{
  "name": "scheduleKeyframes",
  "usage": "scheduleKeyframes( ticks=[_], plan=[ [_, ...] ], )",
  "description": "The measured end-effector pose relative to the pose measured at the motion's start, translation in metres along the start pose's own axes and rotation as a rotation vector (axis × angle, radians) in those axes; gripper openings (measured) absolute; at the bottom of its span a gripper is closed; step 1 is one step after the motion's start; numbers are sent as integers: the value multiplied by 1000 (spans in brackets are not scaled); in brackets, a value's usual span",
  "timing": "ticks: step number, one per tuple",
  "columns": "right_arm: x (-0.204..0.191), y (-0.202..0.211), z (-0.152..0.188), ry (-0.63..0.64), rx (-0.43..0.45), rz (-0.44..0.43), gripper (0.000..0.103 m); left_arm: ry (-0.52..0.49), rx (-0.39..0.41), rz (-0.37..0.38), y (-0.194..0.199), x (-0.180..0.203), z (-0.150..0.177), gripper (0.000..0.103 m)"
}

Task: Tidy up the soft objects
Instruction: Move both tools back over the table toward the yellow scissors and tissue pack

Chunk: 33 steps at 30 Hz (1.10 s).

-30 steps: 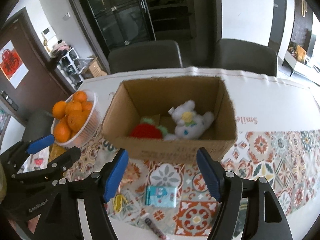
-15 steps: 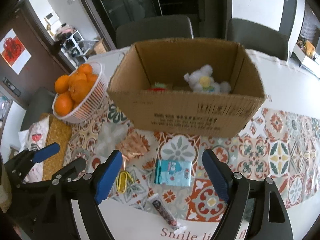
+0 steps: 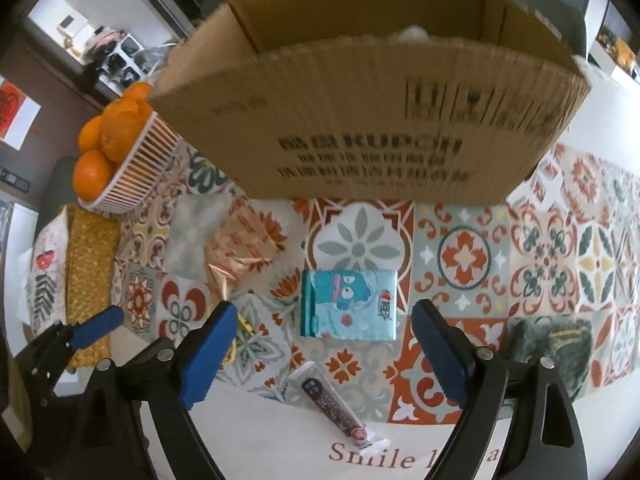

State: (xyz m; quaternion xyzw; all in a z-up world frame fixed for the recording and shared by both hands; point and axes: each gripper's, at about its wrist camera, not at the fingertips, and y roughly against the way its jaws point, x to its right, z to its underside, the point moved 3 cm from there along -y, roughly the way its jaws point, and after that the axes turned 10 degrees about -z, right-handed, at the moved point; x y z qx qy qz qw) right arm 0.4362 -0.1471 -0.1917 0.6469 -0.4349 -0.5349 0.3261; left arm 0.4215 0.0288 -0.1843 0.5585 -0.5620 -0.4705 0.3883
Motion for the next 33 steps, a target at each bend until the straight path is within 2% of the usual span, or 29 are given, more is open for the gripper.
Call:
scheduleKeyframes(
  ticks=[10, 20, 27, 33],
  plan=[
    [16, -36, 6, -65, -73, 13, 90, 51, -104, 57, -36, 3, 12, 70],
    [19, -56, 4, -74, -97, 48, 90, 123, -204, 130, -64, 6, 13, 57],
    [24, -73, 0, -99, -118, 63, 90, 108, -213, 93, -74, 20, 10, 48],
    [26, -80, -2, -99, -118, 80, 90, 117, -225, 62, -86, 30, 7, 35]
  ],
)
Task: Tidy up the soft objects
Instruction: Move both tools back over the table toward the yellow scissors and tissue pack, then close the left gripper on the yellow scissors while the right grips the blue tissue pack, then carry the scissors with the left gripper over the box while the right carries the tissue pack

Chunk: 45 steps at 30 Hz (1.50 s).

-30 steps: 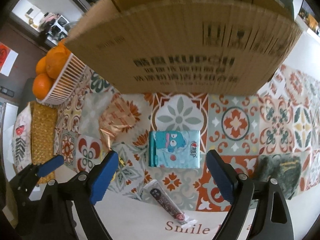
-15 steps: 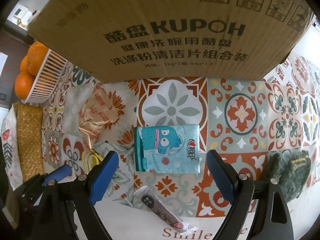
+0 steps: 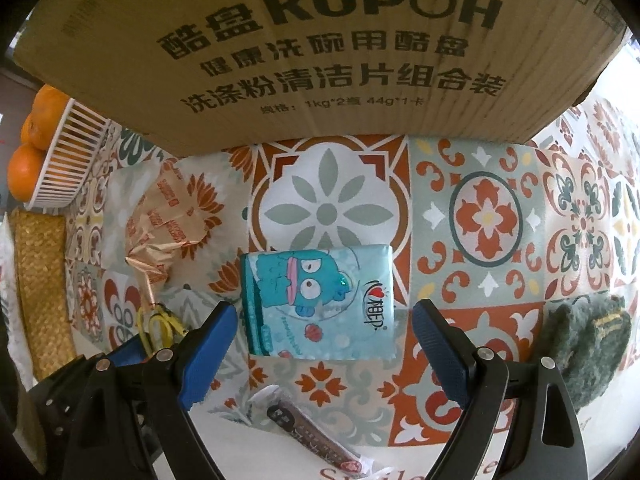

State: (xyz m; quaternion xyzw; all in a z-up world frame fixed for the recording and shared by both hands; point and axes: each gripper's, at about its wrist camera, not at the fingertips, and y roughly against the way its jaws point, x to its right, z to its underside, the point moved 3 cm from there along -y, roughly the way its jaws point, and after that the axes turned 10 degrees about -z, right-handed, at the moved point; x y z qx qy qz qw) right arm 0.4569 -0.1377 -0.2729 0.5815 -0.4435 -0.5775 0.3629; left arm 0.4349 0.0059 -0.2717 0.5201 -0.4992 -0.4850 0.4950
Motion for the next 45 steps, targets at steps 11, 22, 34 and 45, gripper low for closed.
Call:
scheduleKeyframes(
  ticks=[11, 22, 34, 45],
  plan=[
    [-1, -4, 8, 32, 22, -4, 74, 10, 32, 32, -8, 4, 0, 27],
    [3, 26, 27, 49, 81, 12, 73, -15, 95, 64, 8, 2, 8, 22],
    [4, 59, 52, 65, 158, 9, 73, -27, 203, 53, 50, -3, 22, 22],
    [8, 104, 51, 87, 259, -5, 73, -43, 321, 55, 91, 7, 27, 22]
  ],
)
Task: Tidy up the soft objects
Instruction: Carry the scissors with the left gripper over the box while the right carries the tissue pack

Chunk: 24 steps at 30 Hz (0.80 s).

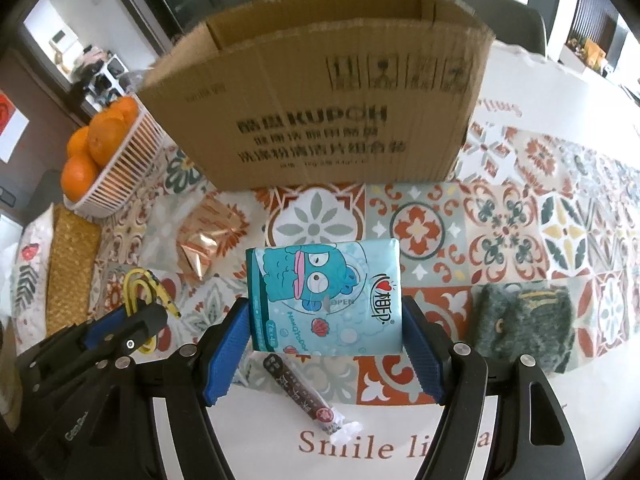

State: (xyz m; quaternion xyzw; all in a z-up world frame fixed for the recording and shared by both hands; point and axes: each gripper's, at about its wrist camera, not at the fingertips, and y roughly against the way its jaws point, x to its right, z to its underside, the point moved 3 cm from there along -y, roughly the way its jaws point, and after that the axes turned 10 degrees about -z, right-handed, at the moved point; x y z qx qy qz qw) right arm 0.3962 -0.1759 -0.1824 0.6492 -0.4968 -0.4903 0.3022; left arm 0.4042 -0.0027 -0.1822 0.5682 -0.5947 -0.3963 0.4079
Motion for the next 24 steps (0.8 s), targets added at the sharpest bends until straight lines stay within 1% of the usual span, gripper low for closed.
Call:
scheduleKeyframes(
  ticks=[3, 12, 24],
  plan=[
    [-4, 12, -4, 5, 36, -4, 73, 0, 30, 14, 11, 3, -4, 22],
    [-14, 48, -20, 27, 138, -5, 73, -31, 143, 18, 49, 12, -25, 22],
    [-26, 92, -35, 52, 255, -5, 73, -56, 253, 39, 89, 21, -45, 22]
  ],
)
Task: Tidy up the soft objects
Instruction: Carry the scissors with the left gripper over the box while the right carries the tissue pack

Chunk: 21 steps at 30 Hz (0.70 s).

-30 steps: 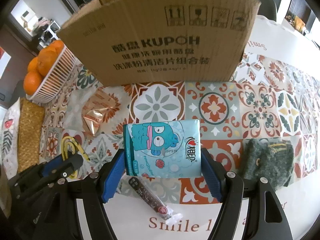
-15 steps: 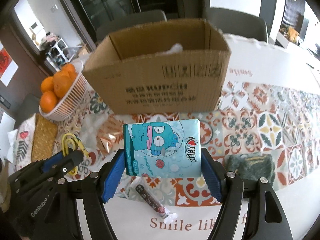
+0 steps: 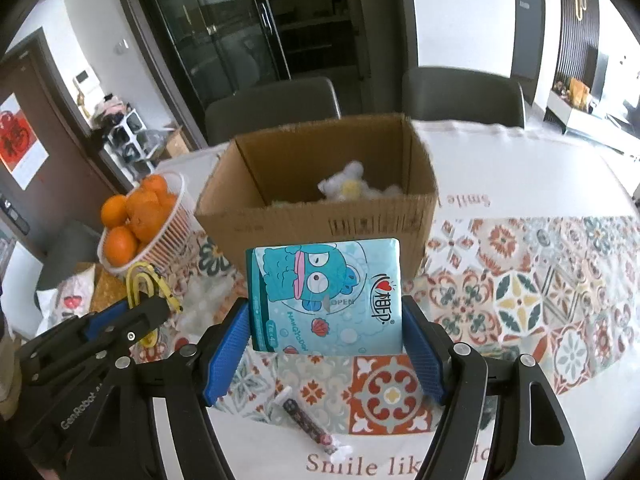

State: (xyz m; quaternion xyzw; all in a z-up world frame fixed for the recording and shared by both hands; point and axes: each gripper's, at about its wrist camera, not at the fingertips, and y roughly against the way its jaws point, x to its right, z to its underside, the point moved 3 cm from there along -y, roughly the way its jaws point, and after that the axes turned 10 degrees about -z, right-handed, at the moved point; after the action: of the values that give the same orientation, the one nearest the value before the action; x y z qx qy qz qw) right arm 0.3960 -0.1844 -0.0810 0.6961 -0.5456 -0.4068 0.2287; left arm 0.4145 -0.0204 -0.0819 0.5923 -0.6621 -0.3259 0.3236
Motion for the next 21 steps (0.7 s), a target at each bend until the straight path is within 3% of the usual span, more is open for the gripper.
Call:
scheduleKeyframes(
  ticks=[21],
  plan=[
    [-3, 29, -58, 51, 124, 6, 74, -44, 119, 10, 22, 15, -58, 22]
  ],
)
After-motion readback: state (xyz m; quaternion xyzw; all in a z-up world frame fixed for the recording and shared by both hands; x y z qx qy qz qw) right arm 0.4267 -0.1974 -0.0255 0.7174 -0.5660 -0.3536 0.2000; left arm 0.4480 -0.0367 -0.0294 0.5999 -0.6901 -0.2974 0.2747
